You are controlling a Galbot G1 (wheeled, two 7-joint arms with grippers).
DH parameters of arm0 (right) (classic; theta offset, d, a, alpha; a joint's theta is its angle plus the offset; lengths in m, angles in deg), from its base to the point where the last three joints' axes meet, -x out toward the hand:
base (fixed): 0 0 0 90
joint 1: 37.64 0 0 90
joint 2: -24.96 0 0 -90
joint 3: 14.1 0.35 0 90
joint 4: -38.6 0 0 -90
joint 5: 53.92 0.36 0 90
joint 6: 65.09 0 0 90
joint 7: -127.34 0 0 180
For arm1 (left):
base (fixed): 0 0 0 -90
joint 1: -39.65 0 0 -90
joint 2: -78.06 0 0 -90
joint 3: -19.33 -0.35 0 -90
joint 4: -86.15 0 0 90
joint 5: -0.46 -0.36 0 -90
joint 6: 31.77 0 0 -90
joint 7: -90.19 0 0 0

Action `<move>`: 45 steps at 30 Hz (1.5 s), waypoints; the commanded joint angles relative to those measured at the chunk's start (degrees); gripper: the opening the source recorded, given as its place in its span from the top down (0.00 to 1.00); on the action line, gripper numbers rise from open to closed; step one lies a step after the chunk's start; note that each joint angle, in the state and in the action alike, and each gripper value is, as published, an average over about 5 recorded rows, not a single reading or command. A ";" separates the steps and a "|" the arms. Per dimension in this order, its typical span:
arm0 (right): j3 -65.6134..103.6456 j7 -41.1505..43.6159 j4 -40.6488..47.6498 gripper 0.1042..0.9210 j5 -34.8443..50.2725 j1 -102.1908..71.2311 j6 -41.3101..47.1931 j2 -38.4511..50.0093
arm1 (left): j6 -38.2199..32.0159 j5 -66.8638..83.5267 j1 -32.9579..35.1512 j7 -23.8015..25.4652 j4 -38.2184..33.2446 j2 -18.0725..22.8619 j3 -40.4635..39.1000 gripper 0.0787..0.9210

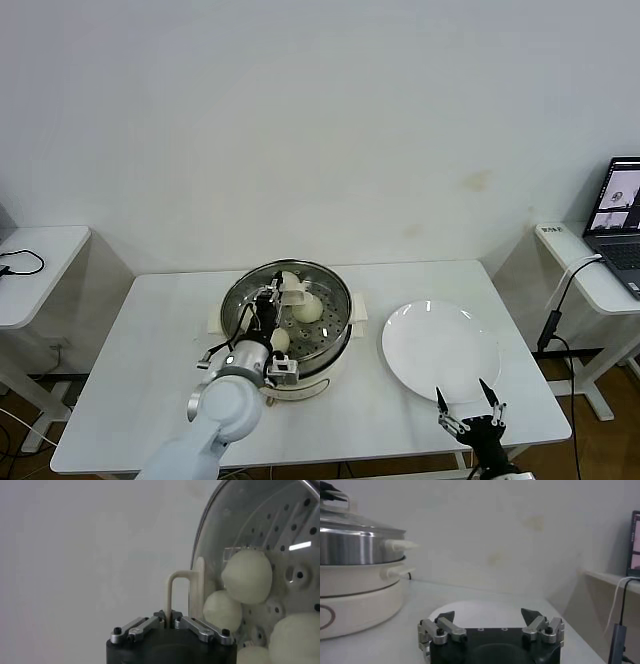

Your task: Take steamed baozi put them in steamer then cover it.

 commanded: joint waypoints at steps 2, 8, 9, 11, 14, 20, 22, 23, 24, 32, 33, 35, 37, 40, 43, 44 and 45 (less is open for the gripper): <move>-0.19 -0.01 -0.03 0.12 -0.02 -0.07 -0.07 0.02 | -0.41 1.05 3.50 -0.94 -4.14 -1.00 0.94 0.66; -0.04 0.01 0.00 0.12 0.19 -0.32 -0.24 0.31 | -1.53 2.95 9.14 -2.59 -11.37 -3.05 2.90 0.45; 0.01 0.01 0.03 0.12 0.28 -0.37 -0.26 0.38 | -1.88 3.73 10.29 -3.03 -12.84 -3.40 3.38 0.42; 0.12 0.02 0.13 0.12 0.50 -0.44 -0.31 0.61 | -2.75 6.03 12.85 -4.16 -15.86 -4.01 4.53 0.35; 0.37 0.05 0.29 0.12 1.03 -0.57 -0.38 1.17 | -4.08 11.17 18.66 -6.43 -20.63 -4.57 7.08 0.25; 0.69 0.27 0.71 0.12 2.06 -0.62 -0.31 1.99 | -10.89 32.22 33.71 -16.54 -26.72 -5.25 16.18 0.12; 0.61 0.33 0.90 0.12 2.08 -0.49 -0.30 1.94 | -15.87 44.66 37.28 -20.54 -26.43 -4.26 20.80 0.12; 0.54 0.34 0.97 0.12 2.07 -0.45 -0.31 1.92 | -18.34 51.10 38.59 -21.97 -25.84 -3.45 23.17 0.12; 0.44 0.37 1.00 0.12 2.01 -0.43 -0.32 1.90 | -20.73 57.92 39.79 -23.35 -25.10 -2.61 25.73 0.12; -0.25 0.59 -0.27 0.12 1.99 -1.12 -0.41 2.60 | -25.15 89.15 47.11 -28.96 -22.38 1.05 35.01 0.12; -0.34 0.61 -0.47 0.12 2.14 -1.30 -0.46 2.84 | -25.57 91.17 47.90 -29.11 -22.17 1.58 35.32 0.12; -0.58 0.61 -0.78 0.12 2.43 -1.67 -0.61 3.40 | -27.00 93.11 49.14 -29.20 -21.17 2.58 35.56 0.12; -0.95 0.58 -1.05 0.12 2.58 -2.02 -0.73 4.00 | -27.48 93.42 49.84 -29.36 -19.56 3.26 35.67 0.12; -1.49 0.53 -1.67 0.12 2.57 -2.37 -0.68 4.59 | -27.67 93.32 50.18 -29.42 -16.66 3.52 36.10 0.12; -1.97 0.55 -2.40 0.12 2.49 -2.55 -0.42 4.69 | -29.08 92.85 50.12 -28.84 -13.74 3.42 37.07 0.12; -2.18 0.56 -2.60 0.12 2.41 -2.60 -0.36 4.68 | -29.62 92.50 50.03 -28.34 -12.82 3.34 37.53 0.12; -2.40 0.57 -2.72 0.12 2.28 -2.63 -0.32 4.67 | -30.09 92.30 50.01 -27.80 -12.07 3.21 37.96 0.12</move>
